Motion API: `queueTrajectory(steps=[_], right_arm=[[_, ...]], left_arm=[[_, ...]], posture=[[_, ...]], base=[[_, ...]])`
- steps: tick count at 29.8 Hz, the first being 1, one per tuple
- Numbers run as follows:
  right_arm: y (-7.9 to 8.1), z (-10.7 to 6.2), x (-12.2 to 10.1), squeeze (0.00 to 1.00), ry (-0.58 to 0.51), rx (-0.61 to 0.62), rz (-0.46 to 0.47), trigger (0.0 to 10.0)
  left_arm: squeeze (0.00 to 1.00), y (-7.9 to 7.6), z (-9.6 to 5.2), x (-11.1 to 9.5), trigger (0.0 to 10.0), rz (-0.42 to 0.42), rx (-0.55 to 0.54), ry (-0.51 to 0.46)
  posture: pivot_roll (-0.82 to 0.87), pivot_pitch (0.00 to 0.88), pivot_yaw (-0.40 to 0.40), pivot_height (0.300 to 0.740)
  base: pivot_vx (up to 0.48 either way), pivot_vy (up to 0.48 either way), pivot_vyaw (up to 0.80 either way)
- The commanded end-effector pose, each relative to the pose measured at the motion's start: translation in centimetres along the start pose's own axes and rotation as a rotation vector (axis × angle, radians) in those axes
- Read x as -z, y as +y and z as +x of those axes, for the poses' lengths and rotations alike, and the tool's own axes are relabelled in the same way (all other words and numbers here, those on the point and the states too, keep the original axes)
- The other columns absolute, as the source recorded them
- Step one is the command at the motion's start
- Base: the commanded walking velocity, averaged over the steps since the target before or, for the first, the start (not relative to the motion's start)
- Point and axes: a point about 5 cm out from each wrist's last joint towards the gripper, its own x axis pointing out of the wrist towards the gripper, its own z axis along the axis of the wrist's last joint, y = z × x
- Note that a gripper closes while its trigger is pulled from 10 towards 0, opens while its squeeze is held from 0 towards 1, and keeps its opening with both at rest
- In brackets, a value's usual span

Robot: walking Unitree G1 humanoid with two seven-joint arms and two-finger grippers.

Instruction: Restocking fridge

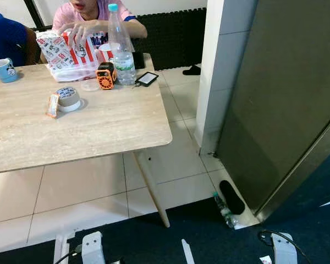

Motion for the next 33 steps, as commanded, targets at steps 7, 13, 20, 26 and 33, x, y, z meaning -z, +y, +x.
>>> queueTrajectory(steps=[7,13,20,26,33], right_arm=[[-0.2,0.0,0.4,0.00,0.001,0.006,-0.009,10.0],[-0.9,-0.1,0.7,0.00,0.004,0.015,-0.012,10.0],[-1.1,-0.1,0.8,0.00,0.007,0.017,-0.013,10.0],[-1.2,-0.1,0.8,0.00,0.008,0.016,-0.016,10.0],[-1.1,-0.1,0.6,0.00,0.004,0.015,-0.017,10.0]], left_arm=[[0.00,0.2,-0.1,0.5,10.0,0.010,-0.008,0.024],[0.00,0.2,-0.1,0.4,10.0,0.014,-0.005,0.024],[0.00,0.2,-0.1,0.5,10.0,0.010,-0.002,0.026],[0.00,0.2,-0.1,0.7,10.0,0.007,-0.001,0.031],[0.00,0.2,-0.1,0.6,10.0,0.005,-0.001,0.030]], posture=[[0.00,0.000,0.024,0.740],[0.00,0.000,0.024,0.740],[0.00,0.000,0.024,0.740],[0.00,0.000,0.023,0.740],[0.00,0.000,0.026,0.740]], base=[[0.000,0.000,0.00],[0.000,0.000,0.00],[0.000,0.000,0.00],[0.000,0.000,0.00],[0.000,0.000,0.00]])
